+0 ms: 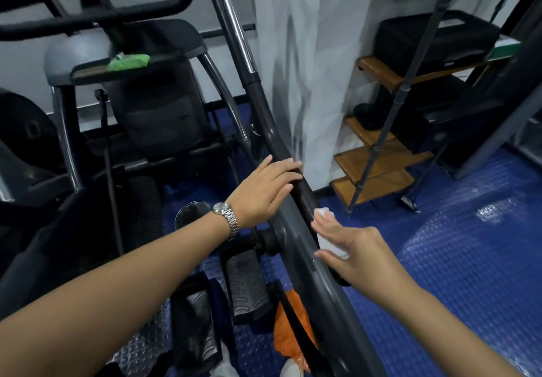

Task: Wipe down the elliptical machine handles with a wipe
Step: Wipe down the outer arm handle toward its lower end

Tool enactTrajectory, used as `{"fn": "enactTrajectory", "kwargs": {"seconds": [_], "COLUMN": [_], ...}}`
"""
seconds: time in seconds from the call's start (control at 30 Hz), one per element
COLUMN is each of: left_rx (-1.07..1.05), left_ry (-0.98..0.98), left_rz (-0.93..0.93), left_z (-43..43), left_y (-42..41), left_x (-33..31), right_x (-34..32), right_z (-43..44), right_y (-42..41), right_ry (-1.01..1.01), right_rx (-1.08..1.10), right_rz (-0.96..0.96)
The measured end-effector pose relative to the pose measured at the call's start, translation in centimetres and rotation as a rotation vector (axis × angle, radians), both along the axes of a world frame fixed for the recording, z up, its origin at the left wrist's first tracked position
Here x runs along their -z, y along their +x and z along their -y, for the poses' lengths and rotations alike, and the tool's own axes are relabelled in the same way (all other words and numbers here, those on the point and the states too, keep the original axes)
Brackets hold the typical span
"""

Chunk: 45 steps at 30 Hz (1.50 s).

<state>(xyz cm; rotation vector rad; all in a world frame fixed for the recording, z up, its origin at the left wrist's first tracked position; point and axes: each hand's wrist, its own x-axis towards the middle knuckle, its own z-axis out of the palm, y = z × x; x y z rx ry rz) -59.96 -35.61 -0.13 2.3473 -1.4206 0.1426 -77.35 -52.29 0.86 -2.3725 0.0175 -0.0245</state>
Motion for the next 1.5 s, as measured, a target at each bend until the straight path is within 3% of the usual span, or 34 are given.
{"fn": "enactTrajectory", "kwargs": {"seconds": [0.47,0.67,0.8,0.93,1.07,1.27,1.5], "left_rx": [-0.123,-0.147,-0.219,-0.386,-0.545,-0.718,-0.870], "left_ry": [-0.053,-0.040,-0.075,-0.274,-0.454,-0.631,-0.677], "left_rz": [0.022,-0.022,-0.157,-0.424,-0.517,-0.653,-0.608], "left_z": [-10.4,-14.1,-17.6,-22.1,-27.1,-32.3,-34.4], "left_y": [1.7,4.4,6.7,9.0,11.9,15.9,18.9], "left_x": [0.6,0.3,-0.2,-1.0,-1.3,-1.1,1.3], "right_x": [-2.9,-3.1,-2.9,-2.7,-2.5,-1.4,1.9], "right_z": [-3.1,-8.2,-15.1,-22.1,-28.2,-33.8,-37.0], "right_y": [14.3,19.0,21.7,24.4,27.4,32.0,36.1], "right_ry": [-0.350,-0.183,-0.047,0.178,0.467,0.842,0.850], "right_rx": [0.031,0.166,0.098,0.098,0.035,0.059,0.315], "right_rz": [-0.089,-0.021,-0.020,0.002,-0.024,-0.270,-0.427]}}
